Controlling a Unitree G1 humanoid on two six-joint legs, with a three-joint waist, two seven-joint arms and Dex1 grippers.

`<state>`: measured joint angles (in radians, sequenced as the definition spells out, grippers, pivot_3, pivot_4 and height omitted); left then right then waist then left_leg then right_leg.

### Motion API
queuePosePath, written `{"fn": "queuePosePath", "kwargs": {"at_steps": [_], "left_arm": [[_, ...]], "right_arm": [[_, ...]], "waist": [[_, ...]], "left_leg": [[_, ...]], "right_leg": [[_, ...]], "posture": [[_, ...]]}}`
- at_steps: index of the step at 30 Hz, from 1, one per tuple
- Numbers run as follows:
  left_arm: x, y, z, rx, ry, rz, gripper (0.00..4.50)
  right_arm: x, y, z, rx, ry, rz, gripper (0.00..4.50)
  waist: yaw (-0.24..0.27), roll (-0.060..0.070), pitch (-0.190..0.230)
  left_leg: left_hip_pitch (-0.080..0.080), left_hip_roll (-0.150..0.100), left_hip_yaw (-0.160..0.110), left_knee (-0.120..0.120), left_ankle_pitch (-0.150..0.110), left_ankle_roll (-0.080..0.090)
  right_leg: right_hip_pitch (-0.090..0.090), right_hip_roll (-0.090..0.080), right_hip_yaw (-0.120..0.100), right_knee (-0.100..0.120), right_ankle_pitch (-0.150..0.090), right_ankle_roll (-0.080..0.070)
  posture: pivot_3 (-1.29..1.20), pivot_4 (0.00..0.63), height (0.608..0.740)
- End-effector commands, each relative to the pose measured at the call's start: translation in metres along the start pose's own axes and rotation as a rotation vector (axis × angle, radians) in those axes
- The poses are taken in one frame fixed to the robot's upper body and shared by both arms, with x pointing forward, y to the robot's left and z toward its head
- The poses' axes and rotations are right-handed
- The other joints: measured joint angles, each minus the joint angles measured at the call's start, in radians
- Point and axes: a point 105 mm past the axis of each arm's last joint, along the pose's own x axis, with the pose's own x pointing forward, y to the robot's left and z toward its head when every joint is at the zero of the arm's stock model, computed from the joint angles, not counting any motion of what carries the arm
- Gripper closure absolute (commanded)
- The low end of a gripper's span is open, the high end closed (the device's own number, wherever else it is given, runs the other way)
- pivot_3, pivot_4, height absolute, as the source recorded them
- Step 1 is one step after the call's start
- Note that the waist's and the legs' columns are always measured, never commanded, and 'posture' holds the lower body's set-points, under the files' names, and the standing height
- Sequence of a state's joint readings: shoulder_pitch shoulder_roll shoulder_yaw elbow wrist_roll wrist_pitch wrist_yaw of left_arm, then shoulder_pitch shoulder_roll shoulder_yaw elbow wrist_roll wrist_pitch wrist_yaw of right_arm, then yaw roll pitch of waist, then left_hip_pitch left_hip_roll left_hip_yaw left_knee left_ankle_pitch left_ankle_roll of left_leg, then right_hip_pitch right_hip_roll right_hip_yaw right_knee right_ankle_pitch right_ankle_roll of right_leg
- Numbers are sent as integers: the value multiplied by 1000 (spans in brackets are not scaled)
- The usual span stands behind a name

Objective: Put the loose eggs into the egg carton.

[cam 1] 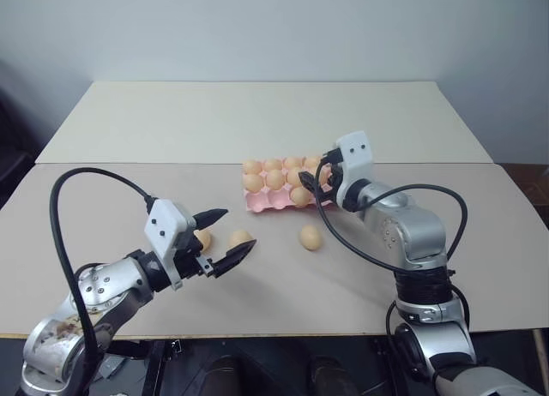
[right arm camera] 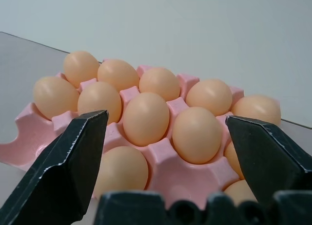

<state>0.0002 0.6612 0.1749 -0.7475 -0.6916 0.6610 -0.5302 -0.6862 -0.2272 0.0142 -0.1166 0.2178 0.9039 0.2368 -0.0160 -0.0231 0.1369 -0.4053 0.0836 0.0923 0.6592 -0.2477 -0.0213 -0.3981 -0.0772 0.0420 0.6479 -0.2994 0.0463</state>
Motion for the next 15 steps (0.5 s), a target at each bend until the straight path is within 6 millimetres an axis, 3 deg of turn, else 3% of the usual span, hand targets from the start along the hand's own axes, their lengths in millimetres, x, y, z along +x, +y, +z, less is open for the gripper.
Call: {"fn": "queuePosePath", "kwargs": {"at_steps": [1, 8, 15], "left_arm": [[0, -2, 5, 13, -11, -20, 209], [-1, -2, 4, 20, 3, -31, 209], [-16, 13, 1, 37, 62, -62, 209]], "right_arm": [[-9, -2, 14, -23, -42, -4, 15], [-20, -3, 22, -26, -21, 23, 15], [-79, -15, 22, -121, 128, 265, 15]], "waist": [[0, 0, 0], [1, 0, 0], [11, 0, 0]], "left_leg": [[0, 0, 0, 0, 0, 0], [0, 0, 0, 0, 0, 0], [-3, 0, 0, 0, 0, 1]], "right_leg": [[0, 0, 0, 0, 0, 0], [0, 0, 0, 0, 0, 0], [-3, 0, 0, -1, 0, 0]], "posture": [[0, 150, 740], [0, 150, 740], [0, 150, 740]]}}
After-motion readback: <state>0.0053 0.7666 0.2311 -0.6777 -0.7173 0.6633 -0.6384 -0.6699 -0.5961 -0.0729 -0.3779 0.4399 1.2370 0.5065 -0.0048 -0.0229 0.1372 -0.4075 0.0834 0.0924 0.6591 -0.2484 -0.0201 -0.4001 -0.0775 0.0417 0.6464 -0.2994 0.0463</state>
